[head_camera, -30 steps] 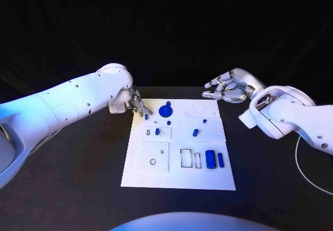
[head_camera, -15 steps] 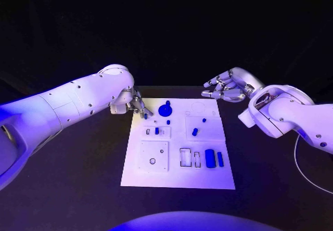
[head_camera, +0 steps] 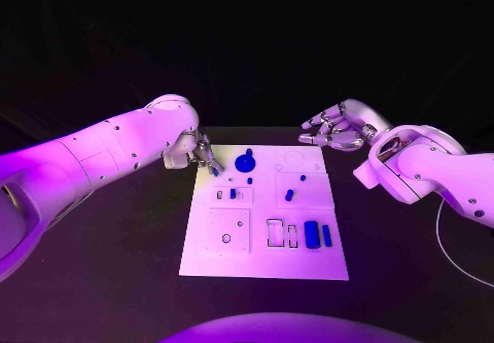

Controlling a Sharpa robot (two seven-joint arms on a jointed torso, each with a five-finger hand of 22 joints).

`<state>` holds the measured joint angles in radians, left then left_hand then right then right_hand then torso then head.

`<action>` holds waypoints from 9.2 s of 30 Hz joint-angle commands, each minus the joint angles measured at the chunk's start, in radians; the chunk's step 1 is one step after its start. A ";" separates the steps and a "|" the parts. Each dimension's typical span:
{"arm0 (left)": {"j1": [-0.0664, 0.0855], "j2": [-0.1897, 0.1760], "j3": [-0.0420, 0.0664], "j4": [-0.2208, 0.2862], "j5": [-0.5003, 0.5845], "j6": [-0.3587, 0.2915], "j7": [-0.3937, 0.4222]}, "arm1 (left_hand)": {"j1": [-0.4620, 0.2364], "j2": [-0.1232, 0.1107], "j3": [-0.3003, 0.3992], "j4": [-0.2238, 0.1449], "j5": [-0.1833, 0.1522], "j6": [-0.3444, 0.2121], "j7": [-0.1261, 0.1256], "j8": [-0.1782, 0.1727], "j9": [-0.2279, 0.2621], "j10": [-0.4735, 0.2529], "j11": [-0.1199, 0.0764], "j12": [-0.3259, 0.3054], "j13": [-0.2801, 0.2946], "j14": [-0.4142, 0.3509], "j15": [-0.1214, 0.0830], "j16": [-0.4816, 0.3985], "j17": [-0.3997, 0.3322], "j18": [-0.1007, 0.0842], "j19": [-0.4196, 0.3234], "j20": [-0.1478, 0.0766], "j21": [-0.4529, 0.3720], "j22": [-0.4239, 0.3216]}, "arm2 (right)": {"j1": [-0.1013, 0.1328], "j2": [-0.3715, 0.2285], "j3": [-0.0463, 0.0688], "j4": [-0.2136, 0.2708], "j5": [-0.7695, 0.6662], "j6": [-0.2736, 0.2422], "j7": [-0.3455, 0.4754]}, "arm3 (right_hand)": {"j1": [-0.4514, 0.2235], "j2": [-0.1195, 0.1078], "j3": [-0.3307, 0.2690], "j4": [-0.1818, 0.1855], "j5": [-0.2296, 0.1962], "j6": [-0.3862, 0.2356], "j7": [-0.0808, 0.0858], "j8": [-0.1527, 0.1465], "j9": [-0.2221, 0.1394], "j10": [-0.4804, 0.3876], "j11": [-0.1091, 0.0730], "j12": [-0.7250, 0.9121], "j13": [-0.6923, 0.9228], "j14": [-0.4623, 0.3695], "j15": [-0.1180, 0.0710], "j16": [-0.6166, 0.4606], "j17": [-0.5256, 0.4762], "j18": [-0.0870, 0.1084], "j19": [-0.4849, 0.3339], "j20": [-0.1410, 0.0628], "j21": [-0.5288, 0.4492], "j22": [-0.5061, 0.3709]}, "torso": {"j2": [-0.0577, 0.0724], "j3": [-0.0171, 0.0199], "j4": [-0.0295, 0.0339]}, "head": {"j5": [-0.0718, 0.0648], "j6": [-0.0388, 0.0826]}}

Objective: Assemble the parts on the task board

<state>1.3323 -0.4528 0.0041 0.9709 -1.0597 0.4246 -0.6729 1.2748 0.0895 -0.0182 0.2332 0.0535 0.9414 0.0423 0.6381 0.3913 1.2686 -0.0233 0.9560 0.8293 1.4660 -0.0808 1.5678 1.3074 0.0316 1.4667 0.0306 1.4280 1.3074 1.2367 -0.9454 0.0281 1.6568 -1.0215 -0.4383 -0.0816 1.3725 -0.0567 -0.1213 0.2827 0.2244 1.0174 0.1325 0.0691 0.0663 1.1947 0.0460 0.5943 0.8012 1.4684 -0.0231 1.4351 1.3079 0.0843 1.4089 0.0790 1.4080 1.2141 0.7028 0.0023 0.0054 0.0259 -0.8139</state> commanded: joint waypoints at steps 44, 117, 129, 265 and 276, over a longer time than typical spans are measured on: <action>-0.066 -0.239 -0.027 0.388 0.043 -0.255 0.115 | -0.056 -0.183 0.668 -0.221 0.081 -0.031 0.002 0.054 0.020 0.033 -0.007 0.011 -0.001 0.105 -0.007 0.003 0.263 0.005 0.052 -0.012 0.000 0.156 | -0.018 0.006 -0.002 -0.015 0.004 0.051 0.003 | 0.000 0.010 -0.005 0.000 0.006 0.006 -0.001 0.001 0.001 0.002 0.000 0.001 -0.002 0.065 -0.006 -0.005 0.093 -0.011 -0.007 -0.002 -0.006 -0.002 | -0.007 -0.0015 0.0122 | 0.005 -0.006; -0.077 -0.188 -0.041 0.367 0.001 -0.086 -0.059 | -0.214 -0.189 0.535 -0.150 0.120 0.046 -0.020 0.045 -0.022 0.084 -0.023 0.046 0.043 0.105 -0.018 0.003 0.263 -0.003 0.064 -0.019 0.028 0.185 | -0.021 0.004 -0.002 -0.008 0.007 0.054 0.008 | -0.023 0.019 -0.024 0.005 0.020 0.004 0.000 -0.001 0.001 0.001 0.001 0.002 -0.003 0.064 -0.005 -0.008 0.090 -0.010 -0.009 -0.002 -0.009 -0.007 | -0.004 0.0001 0.0103 | 0.006 -0.025; -0.078 -0.205 -0.037 0.373 -0.017 -0.166 -0.052 | -0.300 -0.226 0.346 -0.061 0.113 0.069 -0.022 0.041 -0.038 0.094 -0.024 0.061 0.062 0.105 -0.020 0.003 0.263 -0.008 0.071 -0.021 0.047 0.200 | -0.022 0.004 -0.002 -0.009 0.009 0.054 0.009 | -0.031 0.021 -0.029 0.006 0.022 0.003 0.001 -0.001 0.001 0.001 0.002 0.002 -0.003 0.064 -0.005 -0.009 0.089 -0.010 -0.010 -0.001 -0.010 -0.009 | -0.004 0.0000 0.0092 | 0.003 -0.022; -0.134 -0.112 -0.023 0.346 -0.366 -0.517 0.503 | 0.145 -0.224 0.523 -0.244 0.033 0.206 0.090 -0.529 -0.315 0.001 0.083 -0.871 -0.755 0.018 0.054 -0.244 -0.268 0.055 0.026 0.038 -0.314 -0.003 | -0.024 0.021 -0.003 -0.017 0.011 0.077 0.016 | -0.006 0.045 -0.030 -0.007 0.043 0.009 -0.001 0.003 0.002 -0.004 0.000 0.002 -0.005 0.063 -0.006 -0.014 0.084 -0.009 -0.011 -0.002 -0.013 -0.012 | -0.006 0.0006 0.0106 | -0.022 -0.005; -0.129 -0.229 0.015 0.402 -0.206 -0.489 0.491 | 0.128 -0.230 0.527 -0.246 0.032 0.203 0.094 -0.538 -0.318 -0.004 0.087 -0.884 -0.757 0.017 0.057 -0.244 -0.274 0.055 0.025 0.041 -0.315 -0.002 | -0.029 0.019 -0.003 -0.021 0.013 0.077 0.016 | -0.006 0.045 -0.030 -0.007 0.043 0.009 -0.001 0.003 0.002 -0.004 0.000 0.002 -0.005 0.063 -0.006 -0.014 0.084 -0.009 -0.011 -0.002 -0.013 -0.012 | -0.007 0.0012 0.0180 | -0.026 -0.005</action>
<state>1.2019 -0.6760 0.0179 1.3680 -1.3412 -0.0790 -0.1726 1.4122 -0.1399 0.5025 -0.0111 0.0911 1.1451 0.1283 0.1054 0.0747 1.2634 0.0568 0.0775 0.0741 1.4658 -0.0268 1.3241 1.0344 0.1016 1.4668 0.0733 1.1103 1.3041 1.2095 -0.9264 0.0251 1.6359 -1.0064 -0.3730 -0.0744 1.3608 -0.0185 -0.1529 0.2813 0.2614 1.0203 0.1295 0.0691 0.0669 1.1947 0.0460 0.5943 0.7971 1.4684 -0.0231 1.4272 1.3077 0.0842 1.4016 0.0790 1.4003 1.2026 0.6960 0.0031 0.0199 0.0010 -0.8179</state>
